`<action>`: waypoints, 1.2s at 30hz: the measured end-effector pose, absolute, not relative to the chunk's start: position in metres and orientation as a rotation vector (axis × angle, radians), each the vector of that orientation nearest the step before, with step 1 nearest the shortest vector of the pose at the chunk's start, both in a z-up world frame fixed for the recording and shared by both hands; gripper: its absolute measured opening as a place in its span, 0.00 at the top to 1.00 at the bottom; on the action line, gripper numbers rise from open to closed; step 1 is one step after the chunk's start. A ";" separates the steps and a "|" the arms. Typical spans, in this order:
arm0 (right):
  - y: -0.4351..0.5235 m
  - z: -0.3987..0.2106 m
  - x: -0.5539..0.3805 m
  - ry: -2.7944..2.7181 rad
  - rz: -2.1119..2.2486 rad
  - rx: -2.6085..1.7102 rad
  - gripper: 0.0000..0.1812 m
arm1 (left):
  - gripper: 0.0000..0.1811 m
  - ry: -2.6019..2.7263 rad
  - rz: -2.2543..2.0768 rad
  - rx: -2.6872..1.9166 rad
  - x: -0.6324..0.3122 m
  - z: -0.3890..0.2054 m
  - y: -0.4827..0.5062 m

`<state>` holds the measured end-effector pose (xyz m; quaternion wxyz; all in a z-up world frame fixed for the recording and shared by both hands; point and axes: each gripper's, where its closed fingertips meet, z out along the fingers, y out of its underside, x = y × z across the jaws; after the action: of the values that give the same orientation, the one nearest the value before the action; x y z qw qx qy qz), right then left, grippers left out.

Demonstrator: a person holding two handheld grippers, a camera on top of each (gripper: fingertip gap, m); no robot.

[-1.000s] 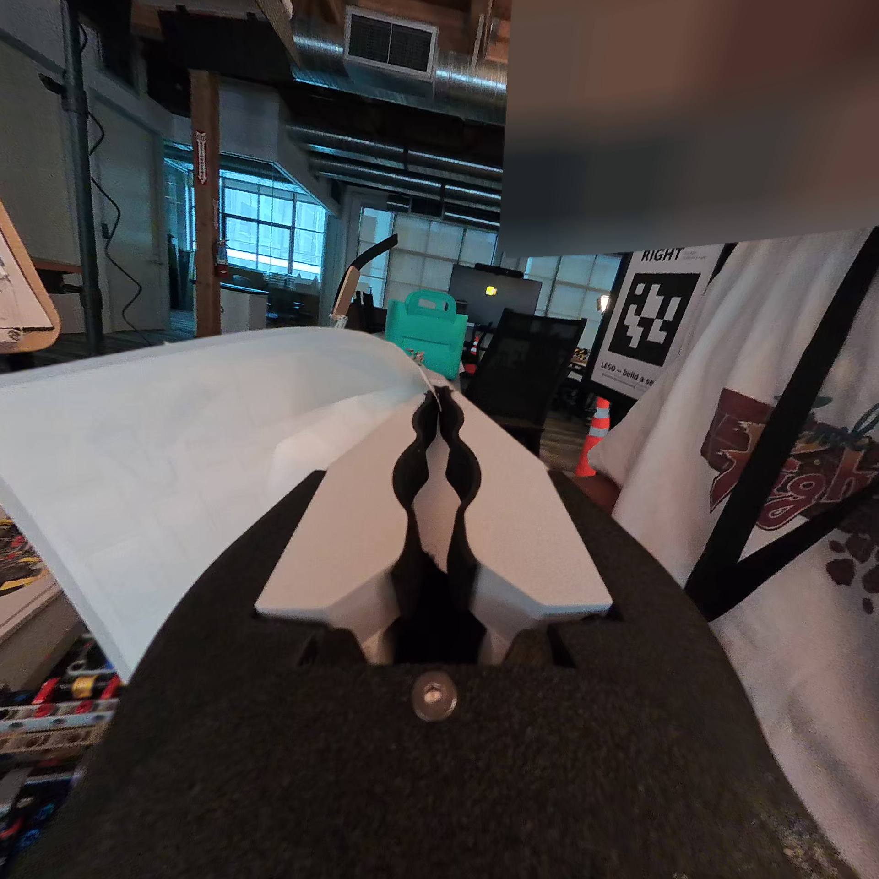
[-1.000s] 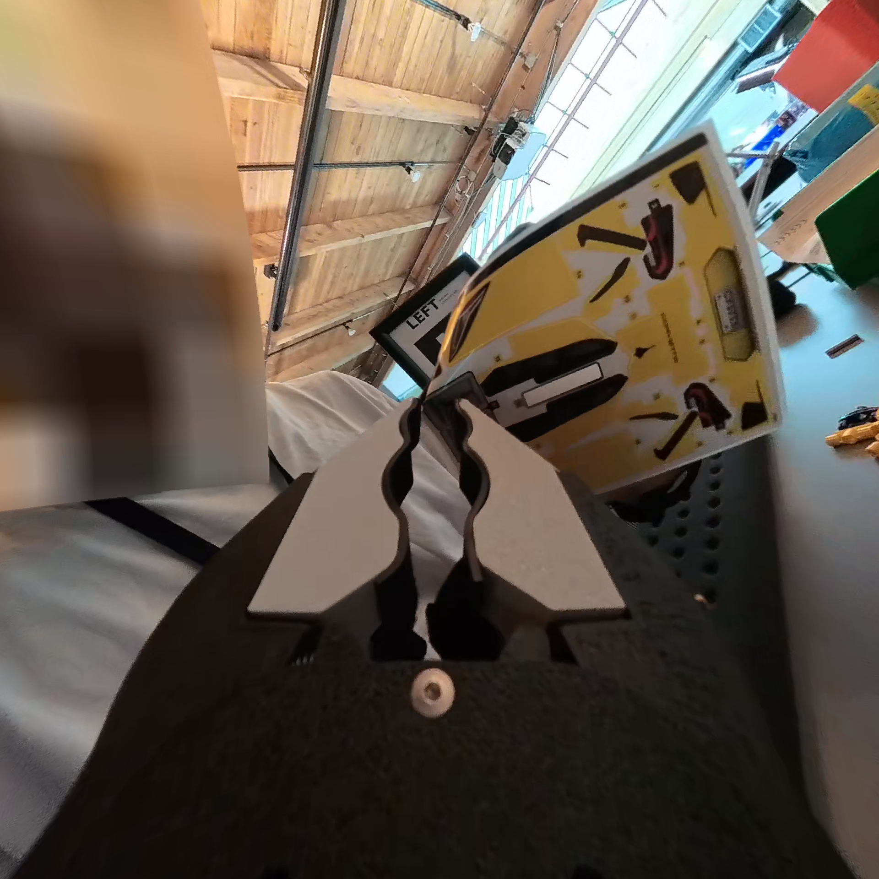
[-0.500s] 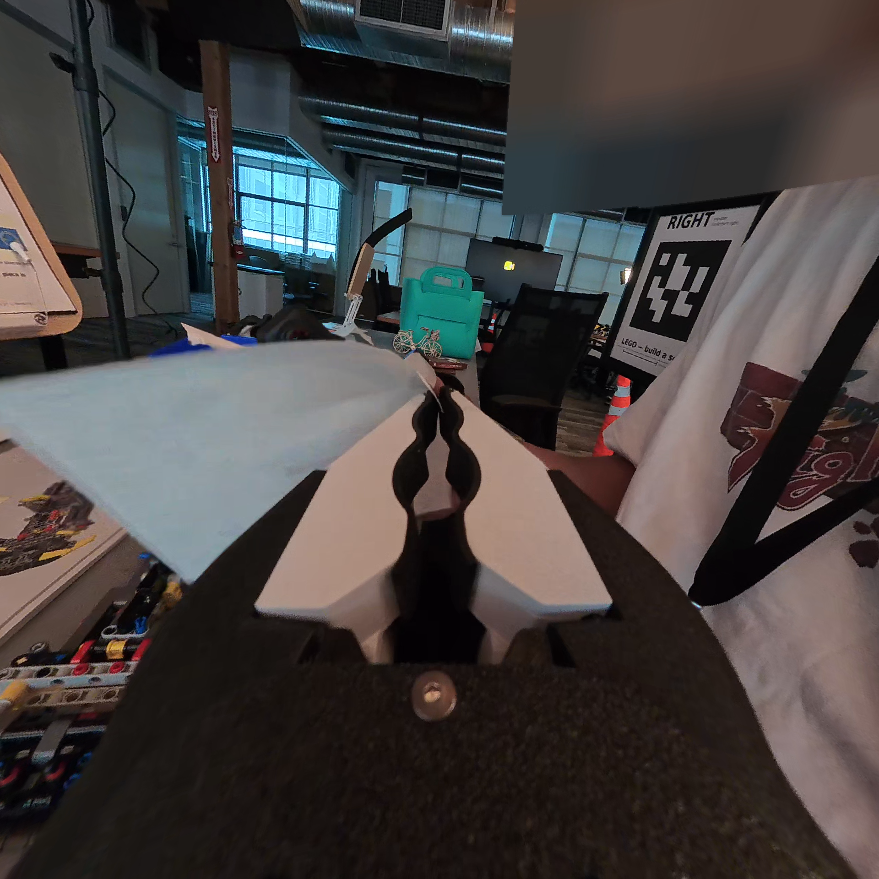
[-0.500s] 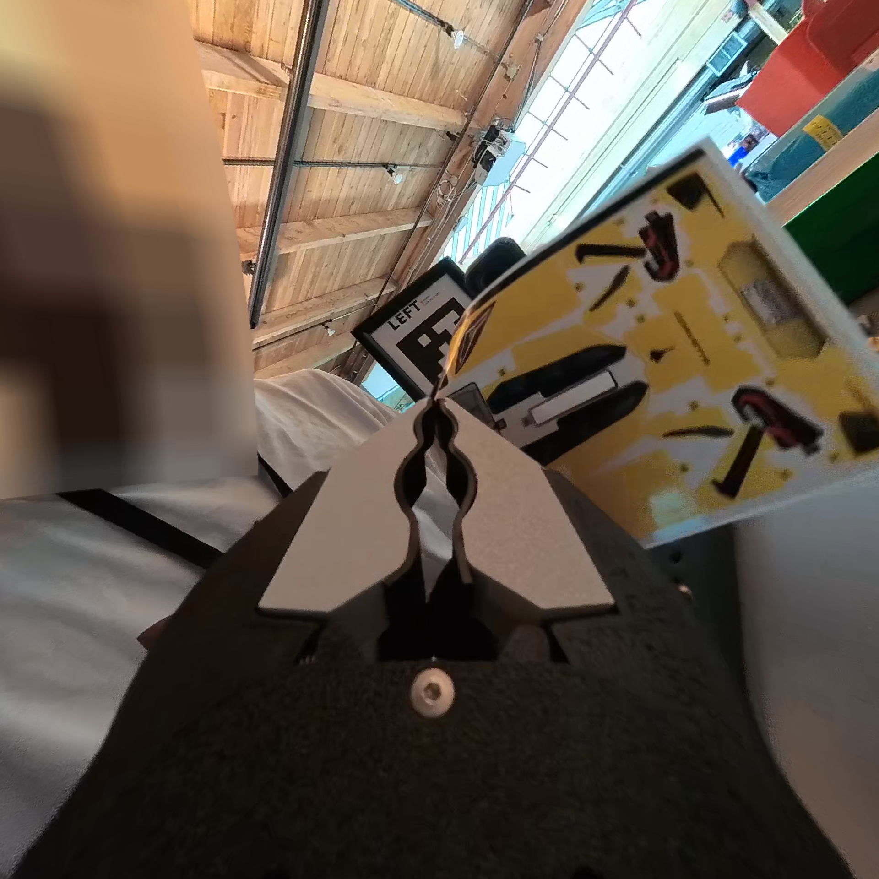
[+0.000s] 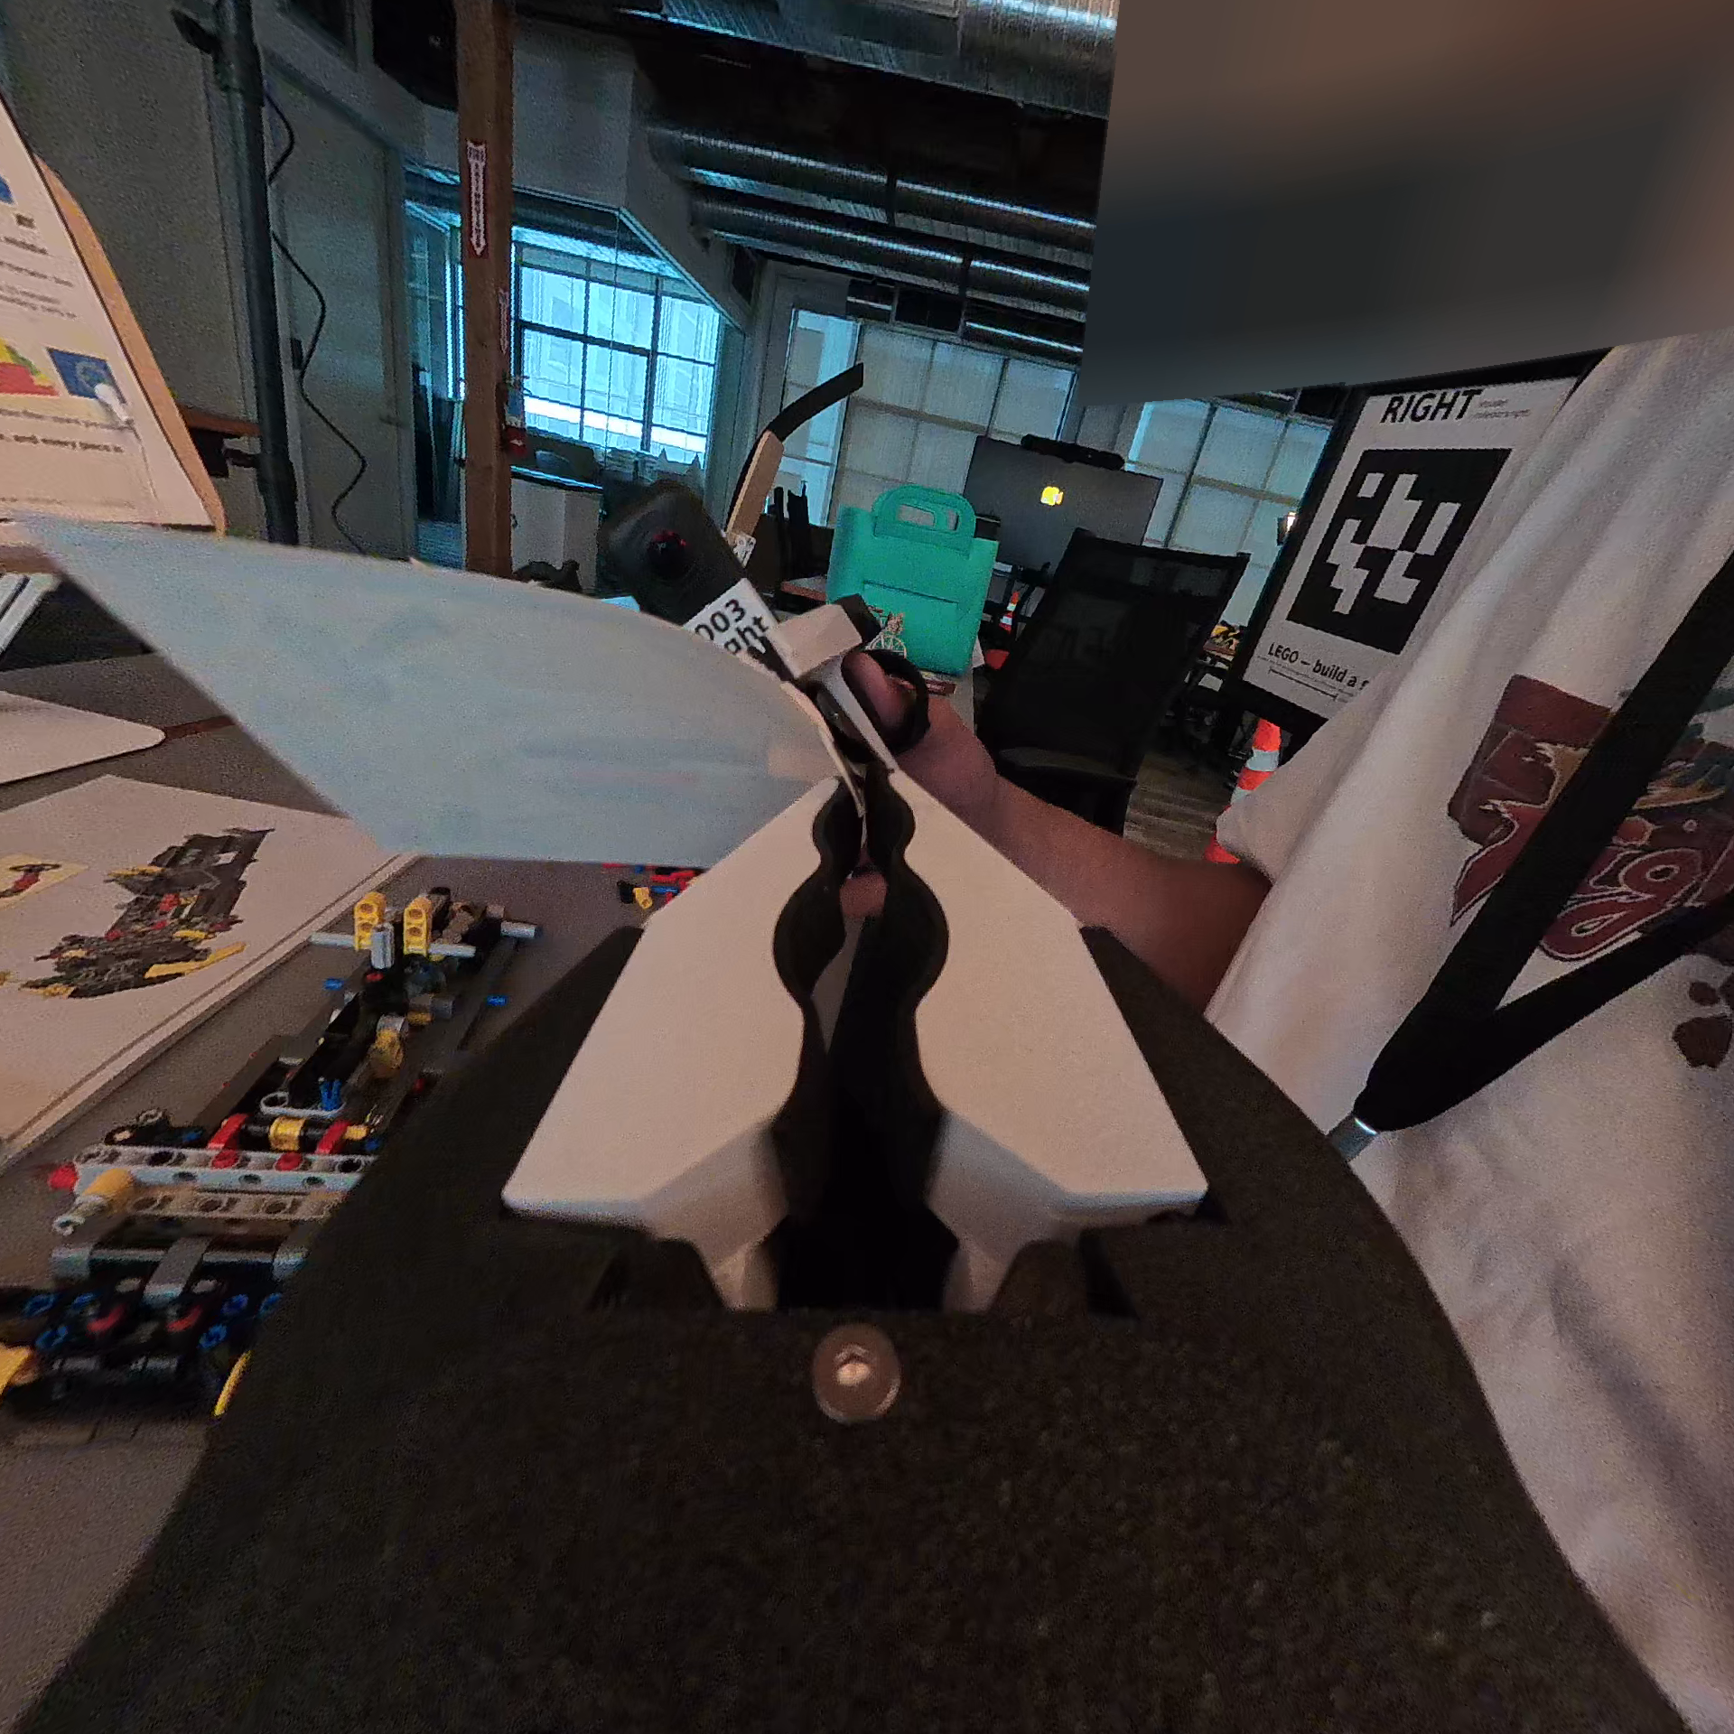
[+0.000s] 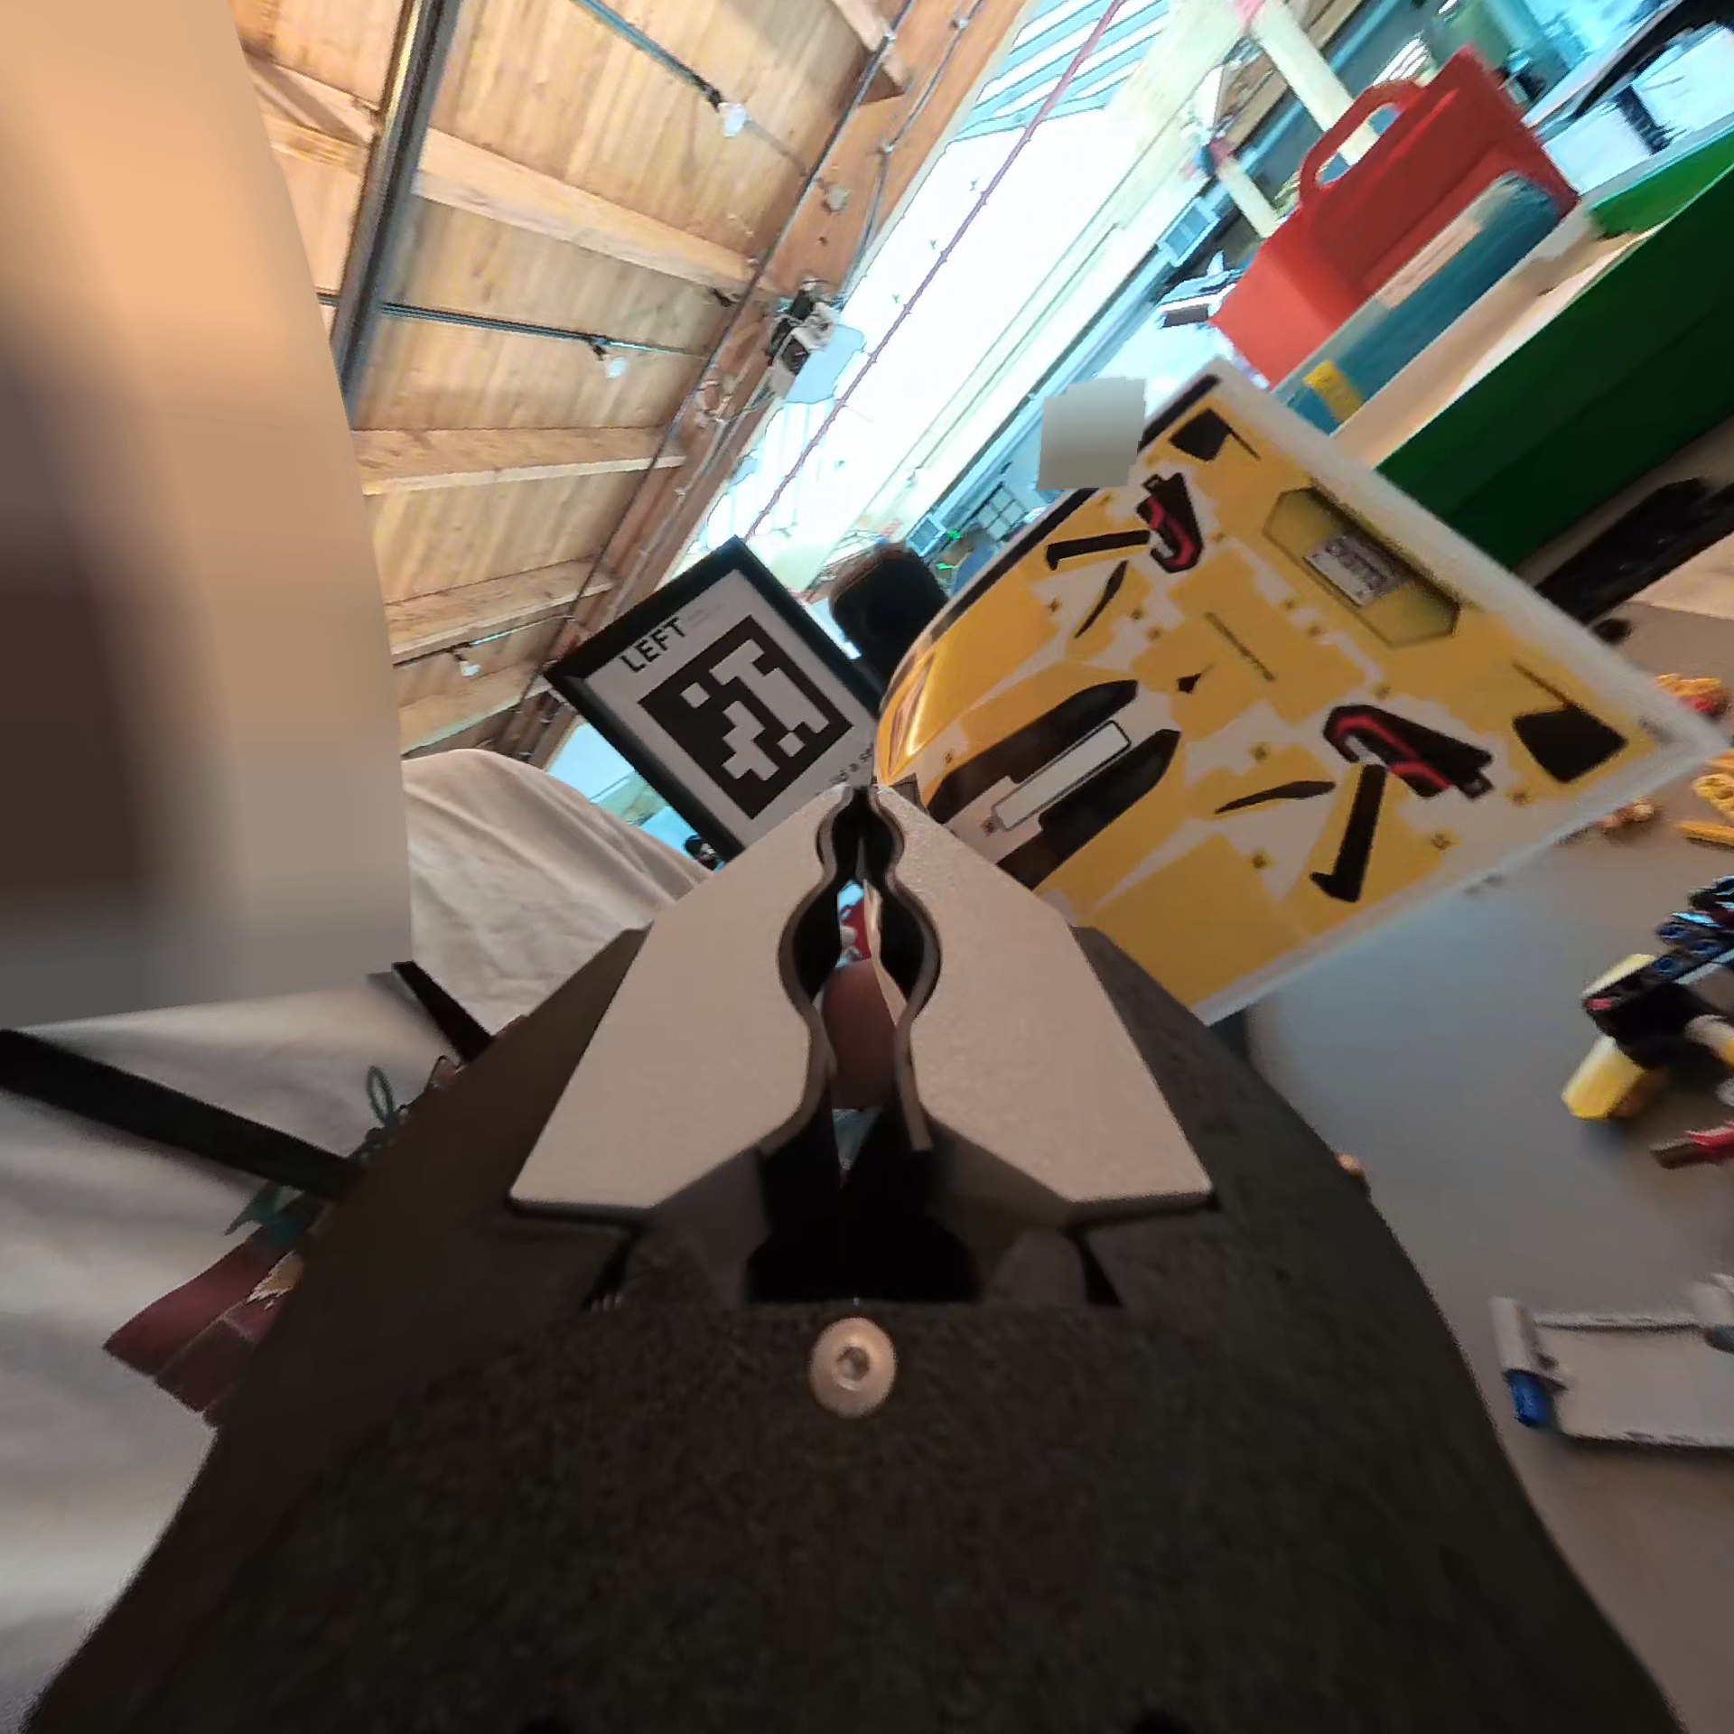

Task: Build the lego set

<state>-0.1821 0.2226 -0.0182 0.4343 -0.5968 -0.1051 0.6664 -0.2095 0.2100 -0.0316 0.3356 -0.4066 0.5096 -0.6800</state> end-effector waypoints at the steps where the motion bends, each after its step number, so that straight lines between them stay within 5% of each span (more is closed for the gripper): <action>1: 0.224 -0.019 -0.181 -0.257 1.645 -1.492 1.00 | 1.00 1.329 -1.772 -1.066 -0.210 -0.033 0.210; 11: 0.237 -0.031 -0.161 -0.223 1.373 -1.578 1.00 | 1.00 1.333 -1.598 -1.287 -0.240 -0.062 0.242; 27: 0.260 -0.078 -0.169 -0.317 1.055 -1.573 1.00 | 1.00 0.148 -1.527 -2.055 -0.523 -0.155 0.365; 36: 0.262 -0.080 -0.165 -0.293 1.059 -1.575 1.00 | 1.00 0.212 -1.223 -2.371 -0.573 -0.210 0.370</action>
<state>-0.1647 0.2618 -0.0798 0.5733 -0.6720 -0.1250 0.4518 -0.5729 0.3699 -0.2098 0.2305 -0.8621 0.0771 -0.4446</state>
